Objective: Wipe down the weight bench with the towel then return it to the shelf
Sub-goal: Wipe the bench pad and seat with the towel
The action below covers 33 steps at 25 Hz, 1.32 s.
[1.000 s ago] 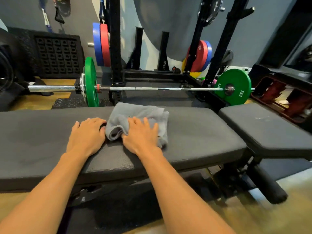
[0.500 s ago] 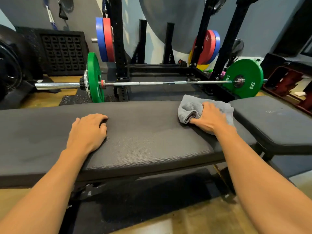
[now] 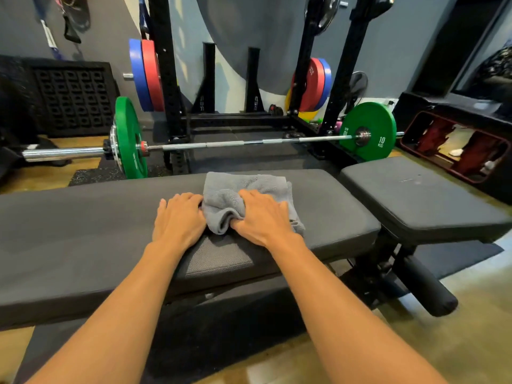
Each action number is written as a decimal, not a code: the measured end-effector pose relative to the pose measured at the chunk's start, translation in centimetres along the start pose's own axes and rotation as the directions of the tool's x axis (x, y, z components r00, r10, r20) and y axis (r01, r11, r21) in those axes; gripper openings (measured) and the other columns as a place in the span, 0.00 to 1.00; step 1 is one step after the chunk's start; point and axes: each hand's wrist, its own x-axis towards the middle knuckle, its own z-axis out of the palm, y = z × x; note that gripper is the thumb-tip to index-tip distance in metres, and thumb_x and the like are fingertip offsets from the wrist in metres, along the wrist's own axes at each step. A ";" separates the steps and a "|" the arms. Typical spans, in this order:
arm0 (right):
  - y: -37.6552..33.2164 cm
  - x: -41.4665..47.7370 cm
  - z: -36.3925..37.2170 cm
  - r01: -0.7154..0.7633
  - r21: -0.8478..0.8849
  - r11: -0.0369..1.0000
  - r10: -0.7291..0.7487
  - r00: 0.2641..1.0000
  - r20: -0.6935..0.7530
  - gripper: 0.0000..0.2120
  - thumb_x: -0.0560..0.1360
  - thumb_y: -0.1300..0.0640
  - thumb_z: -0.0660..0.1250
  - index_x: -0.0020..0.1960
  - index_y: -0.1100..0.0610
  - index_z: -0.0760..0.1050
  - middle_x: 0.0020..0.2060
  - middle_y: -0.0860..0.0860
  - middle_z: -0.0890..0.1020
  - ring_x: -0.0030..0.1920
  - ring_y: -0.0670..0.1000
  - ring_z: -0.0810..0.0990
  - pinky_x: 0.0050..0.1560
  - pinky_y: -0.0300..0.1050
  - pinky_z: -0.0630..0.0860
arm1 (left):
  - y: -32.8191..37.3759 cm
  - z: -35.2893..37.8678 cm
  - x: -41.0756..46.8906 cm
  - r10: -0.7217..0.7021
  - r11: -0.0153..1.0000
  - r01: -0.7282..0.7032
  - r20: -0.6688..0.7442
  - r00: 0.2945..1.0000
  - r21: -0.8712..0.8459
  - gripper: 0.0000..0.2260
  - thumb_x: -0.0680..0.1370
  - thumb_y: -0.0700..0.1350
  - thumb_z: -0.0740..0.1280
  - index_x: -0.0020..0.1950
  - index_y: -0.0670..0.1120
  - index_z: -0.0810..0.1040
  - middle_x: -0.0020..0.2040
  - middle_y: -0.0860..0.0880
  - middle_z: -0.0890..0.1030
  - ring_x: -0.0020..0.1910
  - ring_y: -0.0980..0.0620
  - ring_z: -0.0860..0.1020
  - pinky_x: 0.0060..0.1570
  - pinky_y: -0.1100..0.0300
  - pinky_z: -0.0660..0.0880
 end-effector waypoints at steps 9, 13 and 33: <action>14.8 3.1 -2.5 -0.421 -0.063 0.905 0.422 0.906 0.012 0.32 0.73 0.40 0.56 0.75 0.49 0.60 0.75 0.56 0.65 0.76 0.63 0.58 0.69 0.71 0.57 | 3.6 1.9 1.1 0.020 0.999 -0.020 0.004 1.000 0.034 0.15 0.80 0.48 0.56 0.65 0.49 0.75 0.64 0.48 0.78 0.64 0.44 0.73 0.69 0.41 0.59; 7.1 1.9 -0.4 -0.141 -0.018 0.990 0.142 0.988 0.054 0.28 0.78 0.45 0.57 0.76 0.48 0.58 0.78 0.49 0.62 0.78 0.58 0.54 0.73 0.70 0.49 | 3.9 2.1 1.9 -0.003 0.999 0.004 -0.012 1.000 0.034 0.16 0.81 0.45 0.55 0.66 0.49 0.75 0.65 0.48 0.77 0.66 0.44 0.72 0.69 0.39 0.58; 16.8 -1.4 -3.0 -0.006 -0.051 0.999 0.013 0.990 0.138 0.37 0.70 0.36 0.52 0.78 0.45 0.55 0.79 0.42 0.57 0.80 0.51 0.48 0.75 0.62 0.48 | 12.0 5.3 3.3 -0.104 0.993 0.102 -0.028 0.994 -0.062 0.12 0.78 0.41 0.60 0.58 0.42 0.78 0.59 0.42 0.79 0.63 0.38 0.74 0.70 0.41 0.59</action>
